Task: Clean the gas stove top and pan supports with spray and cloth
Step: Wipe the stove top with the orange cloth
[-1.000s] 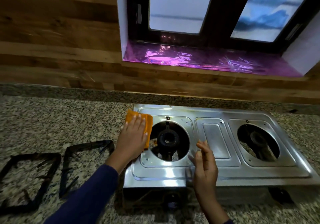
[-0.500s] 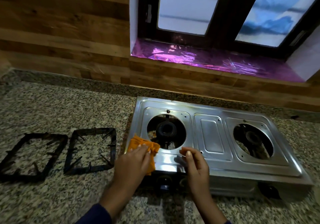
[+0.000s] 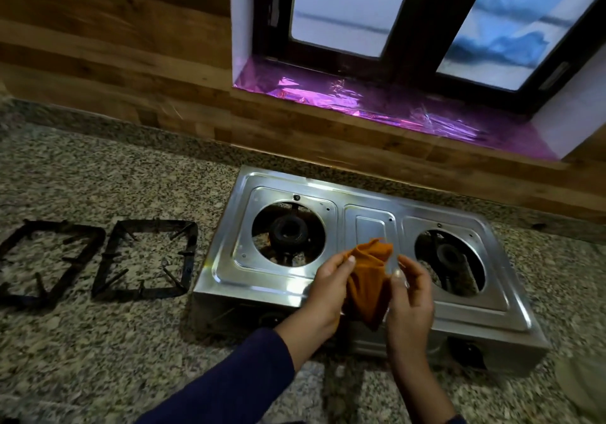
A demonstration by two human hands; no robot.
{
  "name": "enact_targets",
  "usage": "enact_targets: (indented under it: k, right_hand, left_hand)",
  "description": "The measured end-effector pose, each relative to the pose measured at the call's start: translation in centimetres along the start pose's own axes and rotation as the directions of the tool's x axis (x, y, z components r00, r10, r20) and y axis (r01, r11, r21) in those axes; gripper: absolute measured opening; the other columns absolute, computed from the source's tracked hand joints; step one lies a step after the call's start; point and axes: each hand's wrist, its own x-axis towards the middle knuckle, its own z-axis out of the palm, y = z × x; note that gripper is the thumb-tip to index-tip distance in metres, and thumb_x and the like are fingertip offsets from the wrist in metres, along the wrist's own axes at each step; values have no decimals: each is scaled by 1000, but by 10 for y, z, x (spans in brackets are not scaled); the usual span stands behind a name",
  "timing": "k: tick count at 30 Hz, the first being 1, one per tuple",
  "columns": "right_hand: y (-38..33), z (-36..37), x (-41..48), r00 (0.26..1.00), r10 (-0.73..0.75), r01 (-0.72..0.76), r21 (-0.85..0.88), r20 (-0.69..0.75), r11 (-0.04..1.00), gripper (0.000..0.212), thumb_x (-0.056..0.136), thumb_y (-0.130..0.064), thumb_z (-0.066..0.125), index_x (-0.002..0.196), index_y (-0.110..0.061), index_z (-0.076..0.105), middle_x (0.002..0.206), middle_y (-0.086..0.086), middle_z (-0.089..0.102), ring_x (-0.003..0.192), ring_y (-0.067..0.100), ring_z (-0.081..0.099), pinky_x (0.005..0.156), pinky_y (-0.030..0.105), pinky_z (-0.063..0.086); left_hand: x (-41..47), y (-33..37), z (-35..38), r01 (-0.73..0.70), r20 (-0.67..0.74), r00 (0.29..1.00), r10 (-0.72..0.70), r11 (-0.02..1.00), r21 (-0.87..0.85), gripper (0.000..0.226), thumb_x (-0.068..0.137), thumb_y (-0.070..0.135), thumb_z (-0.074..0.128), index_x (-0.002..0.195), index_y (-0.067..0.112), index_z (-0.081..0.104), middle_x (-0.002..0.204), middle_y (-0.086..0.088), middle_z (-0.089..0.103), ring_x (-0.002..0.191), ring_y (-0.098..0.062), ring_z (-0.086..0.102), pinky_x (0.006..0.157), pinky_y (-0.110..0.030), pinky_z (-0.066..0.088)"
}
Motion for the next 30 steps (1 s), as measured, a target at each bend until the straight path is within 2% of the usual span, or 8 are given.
enact_targets:
  k: [3,6,8,10,13,18,25,30]
  right_hand:
    - [12,3,0,990,-21,42,-145,138,989,26,92,-33,54,116,-25,58,118,-2,60,110,0,56,92,18,47]
    - [19,18,0,952,-86,180,-308,294,934,27,98,-28,51,125,-27,53,128,-2,55,118,-3,50,100,23,43]
    - [21,31,5,930,-29,184,-398,365,899,46,101,-38,44,143,-20,40,146,2,45,135,13,41,111,35,36]
    - [25,45,12,903,94,172,-552,420,816,66,101,-47,39,154,-13,19,161,9,22,150,23,16,122,42,16]
    - [28,62,16,867,215,286,-802,449,524,82,97,-56,36,156,-7,8,164,18,2,151,31,-3,121,45,-2]
    - [50,82,75,908,118,314,-838,403,447,74,99,-49,34,153,0,18,159,27,17,149,39,10,122,49,4]
    - [54,138,158,921,114,272,-823,373,499,72,100,-45,35,152,2,17,160,27,13,149,39,6,121,51,0]
    - [36,223,151,829,144,399,-752,541,524,76,99,-52,31,153,-1,17,162,24,8,151,36,2,122,49,-1]
  left_hand:
    - [-6,8,-17,-174,-11,984,180,962,211,36,96,0,51,118,28,58,120,2,66,105,-2,63,88,-16,48]
    - [-14,17,-65,-390,8,859,511,646,655,47,95,3,54,135,29,50,142,9,48,134,-4,43,107,-14,33]
    - [-21,21,-102,-352,19,785,619,422,836,47,95,5,53,139,23,52,145,10,46,139,-6,35,109,-23,35]
    - [-31,23,-135,-219,-21,746,665,274,937,44,96,12,51,139,19,52,147,4,47,143,-14,31,111,-40,38]
    - [-43,14,-169,27,-83,733,675,93,995,56,95,36,41,148,15,40,157,-3,34,149,-20,19,119,-51,22]
    - [-57,-10,-182,261,-281,711,645,128,957,85,94,65,20,156,9,9,164,-6,4,152,-19,-2,121,-47,7]
    - [-59,-8,-183,225,-256,753,606,129,966,84,93,68,15,156,14,-3,164,-3,-10,150,-14,-12,122,-42,1]
    - [-59,-6,-184,218,-262,766,587,146,965,85,92,70,14,156,17,-4,164,-2,-10,150,-14,-11,122,-40,1]
